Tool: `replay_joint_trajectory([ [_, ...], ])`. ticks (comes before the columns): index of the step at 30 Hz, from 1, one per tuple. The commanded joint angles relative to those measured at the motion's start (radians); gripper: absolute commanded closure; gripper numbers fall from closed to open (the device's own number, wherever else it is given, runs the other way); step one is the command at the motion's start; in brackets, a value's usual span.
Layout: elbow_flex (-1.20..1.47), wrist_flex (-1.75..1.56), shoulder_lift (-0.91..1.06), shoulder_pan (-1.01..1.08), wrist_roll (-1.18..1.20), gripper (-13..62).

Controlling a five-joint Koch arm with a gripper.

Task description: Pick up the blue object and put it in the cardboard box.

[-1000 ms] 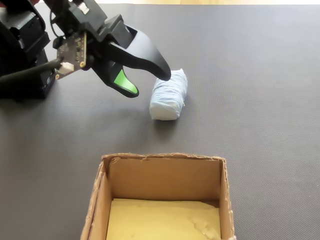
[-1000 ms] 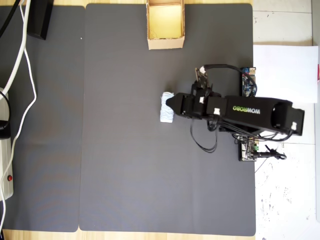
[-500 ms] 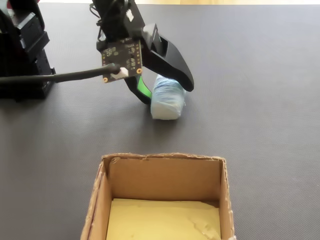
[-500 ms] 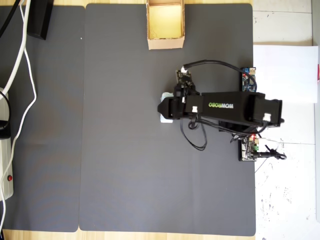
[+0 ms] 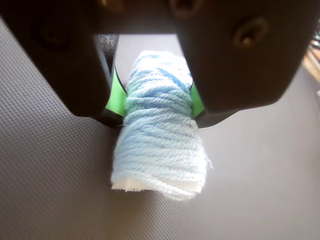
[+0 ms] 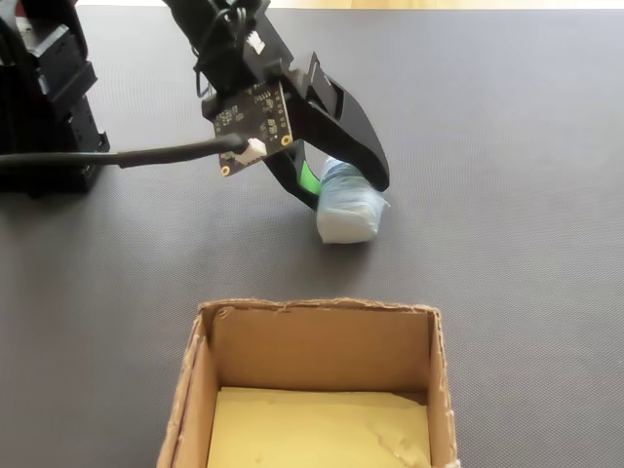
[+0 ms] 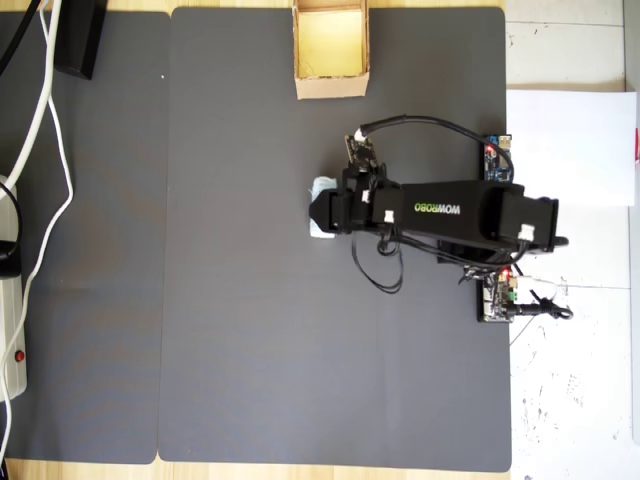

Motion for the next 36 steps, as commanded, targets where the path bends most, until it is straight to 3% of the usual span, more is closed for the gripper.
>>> replay_joint_trajectory([
  [1,0.008,-0.152,0.057,0.011,0.064,40.4],
  [21,0.393,-0.482,0.611,0.147,-0.167,40.4],
  [28,0.27,-0.488,0.611,0.255,-0.253,40.4],
  [36,-0.155,-0.425,0.281,0.462,-0.345,40.4],
])
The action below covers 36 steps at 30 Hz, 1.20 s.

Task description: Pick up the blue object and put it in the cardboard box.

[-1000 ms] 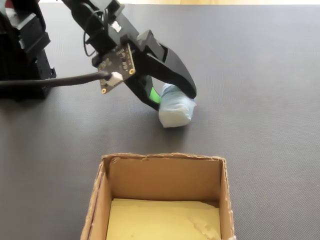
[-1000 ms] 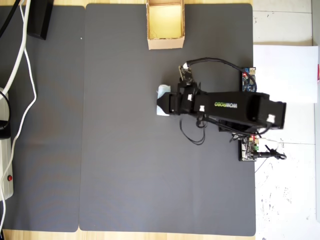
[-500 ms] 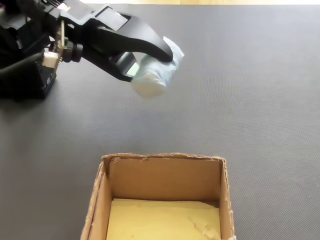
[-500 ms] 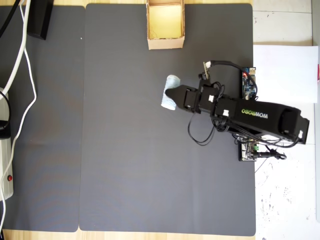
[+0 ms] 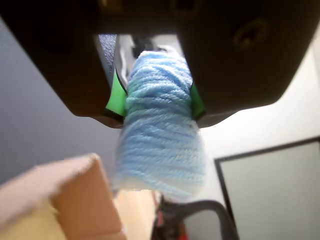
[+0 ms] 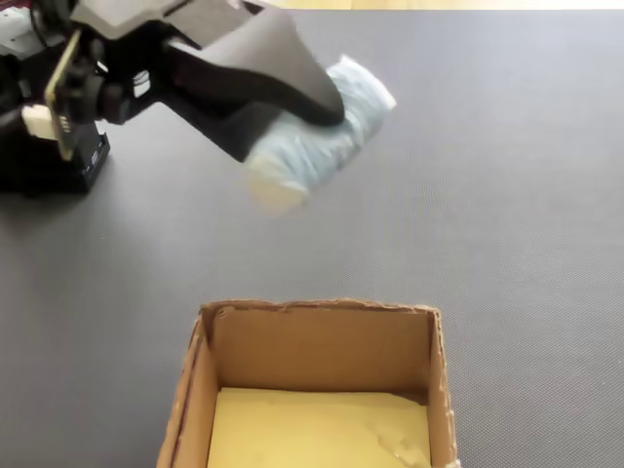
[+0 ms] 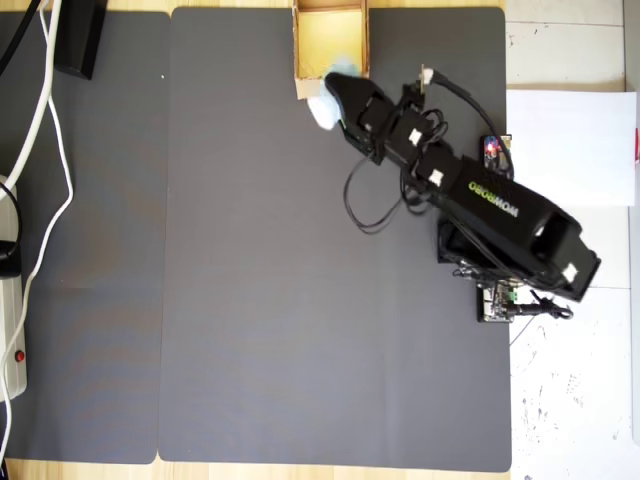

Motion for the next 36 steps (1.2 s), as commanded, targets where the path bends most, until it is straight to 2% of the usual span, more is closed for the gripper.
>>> replay_joint_trajectory([
  [1,-0.091,-0.035,0.002,0.006,0.003,40.4],
  [8,-0.356,0.103,-0.238,0.167,-0.031,39.7],
  [13,-0.446,0.354,-0.268,0.187,0.0,19.8],
  [16,-0.43,0.377,-0.255,0.187,0.0,17.7],
  [25,-0.408,0.391,-0.193,0.176,0.0,17.1],
  [36,-0.124,0.298,0.064,-0.025,0.066,17.0],
])
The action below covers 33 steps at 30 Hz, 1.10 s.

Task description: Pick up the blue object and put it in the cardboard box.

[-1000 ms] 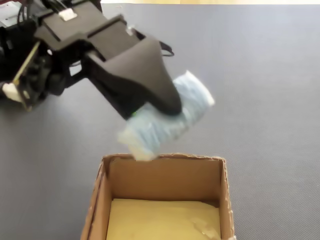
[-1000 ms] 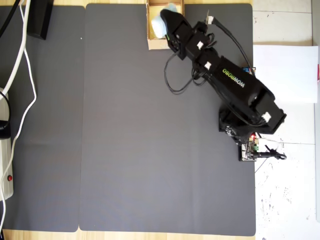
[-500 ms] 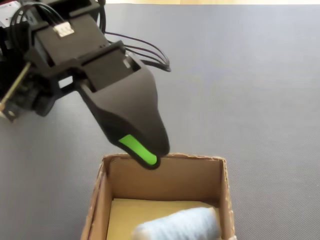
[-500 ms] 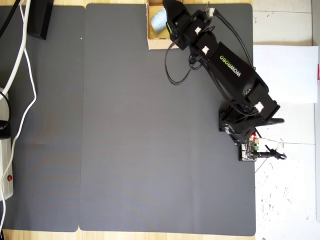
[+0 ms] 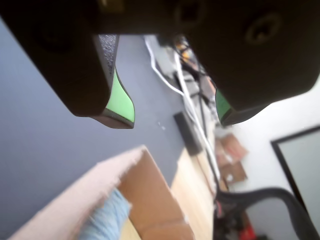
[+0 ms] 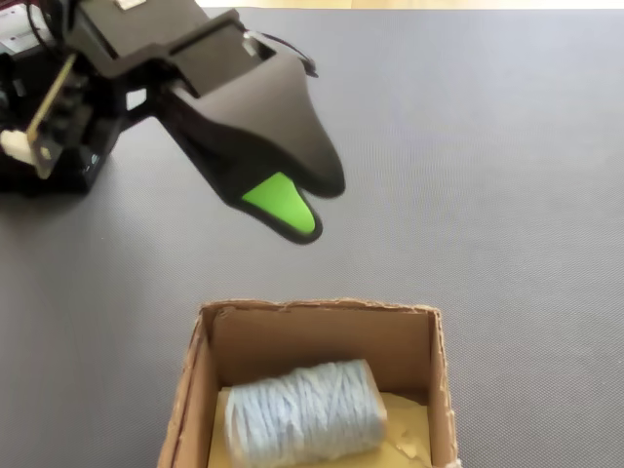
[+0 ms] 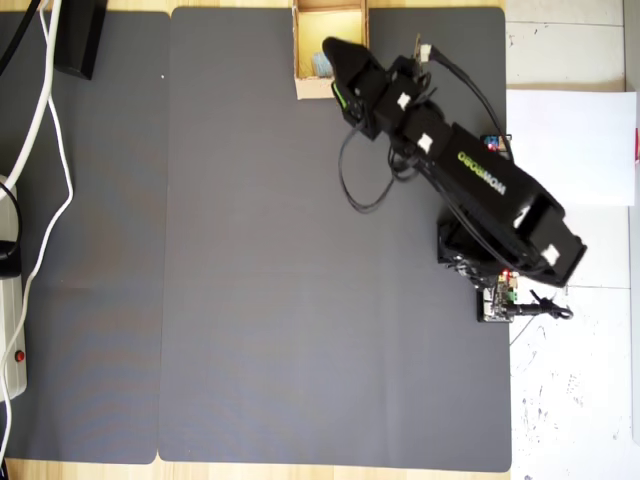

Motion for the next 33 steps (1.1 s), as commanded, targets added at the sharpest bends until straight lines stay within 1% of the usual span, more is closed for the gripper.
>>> replay_joint_trajectory([
  [1,0.005,-0.121,0.086,-0.054,0.071,17.0],
  [6,0.141,-0.124,0.225,-0.192,0.074,17.0],
  [16,0.403,-0.149,0.422,-0.428,0.118,16.8],
  [19,0.503,-0.153,0.488,-0.517,0.124,15.6],
  [21,0.555,-0.155,0.497,-0.56,0.123,14.9],
  [33,0.792,-0.173,0.5,-0.597,0.114,13.7],
])
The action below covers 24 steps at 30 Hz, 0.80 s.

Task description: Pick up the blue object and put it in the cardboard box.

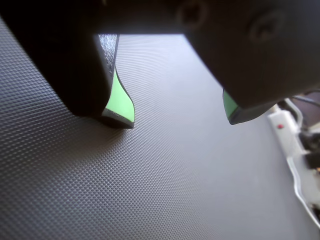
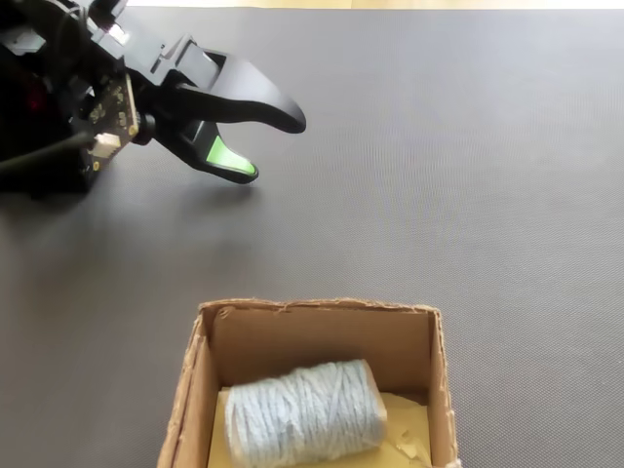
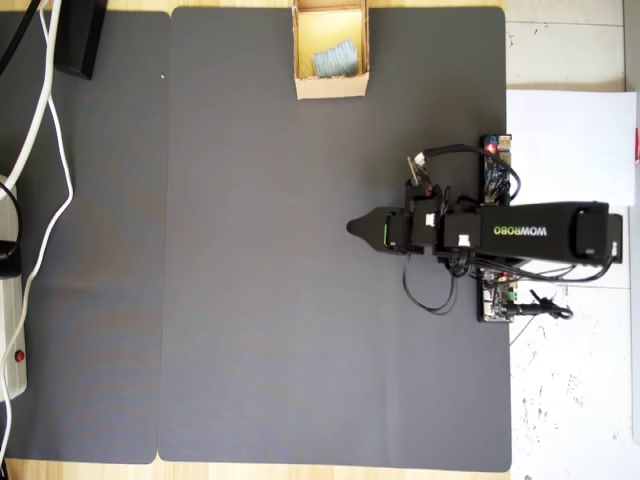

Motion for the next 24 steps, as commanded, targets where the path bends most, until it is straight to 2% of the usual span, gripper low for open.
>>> replay_joint_trajectory([
  [1,0.011,-0.049,0.094,-0.008,0.021,13.8],
  [9,0.124,-0.074,0.094,-0.04,0.031,13.7],
  [24,0.123,0.014,0.094,-0.035,0.023,14.4],
])
